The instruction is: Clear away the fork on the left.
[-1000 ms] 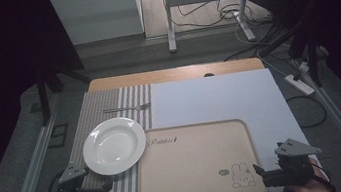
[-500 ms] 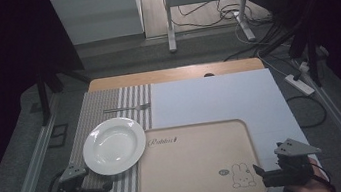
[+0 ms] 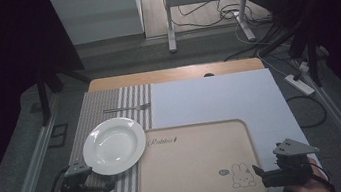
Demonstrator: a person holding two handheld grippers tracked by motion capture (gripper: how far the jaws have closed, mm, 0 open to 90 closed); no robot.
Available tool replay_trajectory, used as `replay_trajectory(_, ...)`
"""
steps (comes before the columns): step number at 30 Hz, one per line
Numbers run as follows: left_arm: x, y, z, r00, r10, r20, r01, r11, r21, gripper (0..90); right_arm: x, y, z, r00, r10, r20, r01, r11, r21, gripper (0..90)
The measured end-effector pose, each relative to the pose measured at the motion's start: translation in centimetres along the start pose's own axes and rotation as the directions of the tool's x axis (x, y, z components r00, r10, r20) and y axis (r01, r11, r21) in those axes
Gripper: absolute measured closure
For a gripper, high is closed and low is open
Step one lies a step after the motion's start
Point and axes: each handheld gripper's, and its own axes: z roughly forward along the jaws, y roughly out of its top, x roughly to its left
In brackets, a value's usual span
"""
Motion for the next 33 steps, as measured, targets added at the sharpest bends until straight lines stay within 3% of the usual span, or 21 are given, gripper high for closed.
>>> replay_trajectory(5, 0.0, 0.5, 0.3, 0.9998, 0.01, 0.016, -0.01, 0.9999, 0.003, 0.0, 0.0, 0.0, 0.0, 1.0, 0.001, 0.0, -0.001, 1.0, 0.001, 0.0)
replay_trajectory(14, 0.4, 1.3, 0.6, 0.9999, 0.014, 0.005, -0.014, 0.9999, -0.001, 0.0, 0.1, 0.0, 0.1, 1.0, -0.003, 0.003, 0.003, 1.0, 0.006, 0.0)
replay_trajectory(20, 1.2, 1.6, 1.0, 0.9986, -0.005, 0.053, 0.006, 1.0, -0.007, 0.0, 0.1, 0.0, 0.1, 1.0, -0.005, 0.003, 0.005, 1.0, 0.01, 0.0)
replay_trajectory(28, 1.6, 2.9, 1.9, 0.9993, 0.013, 0.035, -0.013, 0.9999, 0.01, 0.0, 0.1, 0.0, 0.1, 1.0, -0.009, 0.003, 0.009, 1.0, 0.009, 0.0)
replay_trajectory(33, 2.2, 3.7, 2.7, 0.9977, -0.015, 0.066, 0.013, 0.9994, 0.033, 0.0, 0.1, 0.0, 0.1, 0.9999, -0.009, 0.005, 0.009, 1.0, 0.009, 0.0)
